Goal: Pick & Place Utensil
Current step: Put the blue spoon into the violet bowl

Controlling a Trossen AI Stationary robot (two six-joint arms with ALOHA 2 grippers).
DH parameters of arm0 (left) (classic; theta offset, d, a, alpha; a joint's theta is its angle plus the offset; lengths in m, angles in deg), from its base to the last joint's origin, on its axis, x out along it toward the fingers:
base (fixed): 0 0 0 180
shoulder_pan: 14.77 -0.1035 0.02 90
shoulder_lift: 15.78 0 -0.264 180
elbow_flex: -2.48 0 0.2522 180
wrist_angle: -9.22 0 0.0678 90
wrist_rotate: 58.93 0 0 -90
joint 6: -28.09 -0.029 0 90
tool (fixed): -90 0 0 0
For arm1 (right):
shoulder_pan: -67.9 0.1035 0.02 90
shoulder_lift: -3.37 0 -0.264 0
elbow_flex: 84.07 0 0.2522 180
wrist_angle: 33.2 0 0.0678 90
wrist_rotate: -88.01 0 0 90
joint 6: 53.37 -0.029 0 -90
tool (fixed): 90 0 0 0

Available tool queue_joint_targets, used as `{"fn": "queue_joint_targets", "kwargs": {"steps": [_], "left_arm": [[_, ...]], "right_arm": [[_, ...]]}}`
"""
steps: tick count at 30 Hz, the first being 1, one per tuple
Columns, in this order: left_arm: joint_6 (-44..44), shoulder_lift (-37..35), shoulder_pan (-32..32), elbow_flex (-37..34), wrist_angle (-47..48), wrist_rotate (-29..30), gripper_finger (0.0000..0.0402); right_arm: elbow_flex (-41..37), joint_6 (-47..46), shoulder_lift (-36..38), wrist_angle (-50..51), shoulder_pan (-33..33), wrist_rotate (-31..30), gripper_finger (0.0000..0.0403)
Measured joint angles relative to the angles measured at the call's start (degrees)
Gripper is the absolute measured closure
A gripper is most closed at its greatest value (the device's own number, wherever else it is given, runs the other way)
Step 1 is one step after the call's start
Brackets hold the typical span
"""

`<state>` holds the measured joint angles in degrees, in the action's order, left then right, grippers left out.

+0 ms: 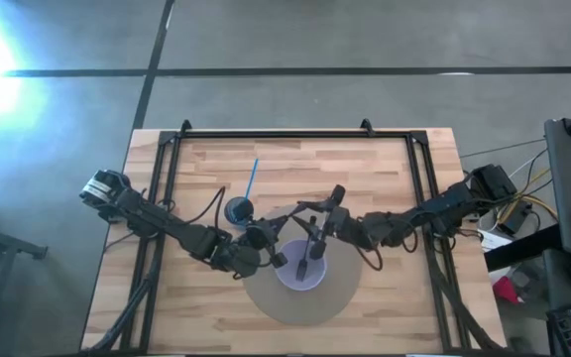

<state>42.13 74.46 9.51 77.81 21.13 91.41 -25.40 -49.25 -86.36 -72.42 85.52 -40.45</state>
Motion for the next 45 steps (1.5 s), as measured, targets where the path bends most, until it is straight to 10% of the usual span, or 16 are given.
{"fn": "queue_joint_targets", "kwargs": {"steps": [16,30,45], "left_arm": [[-0.8,0.0,0.0,0.0,0.6,0.0,0.0392],[-1.7,-0.2,-0.1,0.0,1.2,-2.4,0.0385],[-3.4,-0.6,0.1,1.0,1.4,-3.0,0.0253]], "right_arm": [[0.0,-2.3,0.0,0.1,-0.4,0.3,0.0388],[0.0,0.4,0.2,2.0,-0.2,1.5,0.0394],[-0.1,2.1,4.7,12.8,0.3,1.0,0.0394]]}}
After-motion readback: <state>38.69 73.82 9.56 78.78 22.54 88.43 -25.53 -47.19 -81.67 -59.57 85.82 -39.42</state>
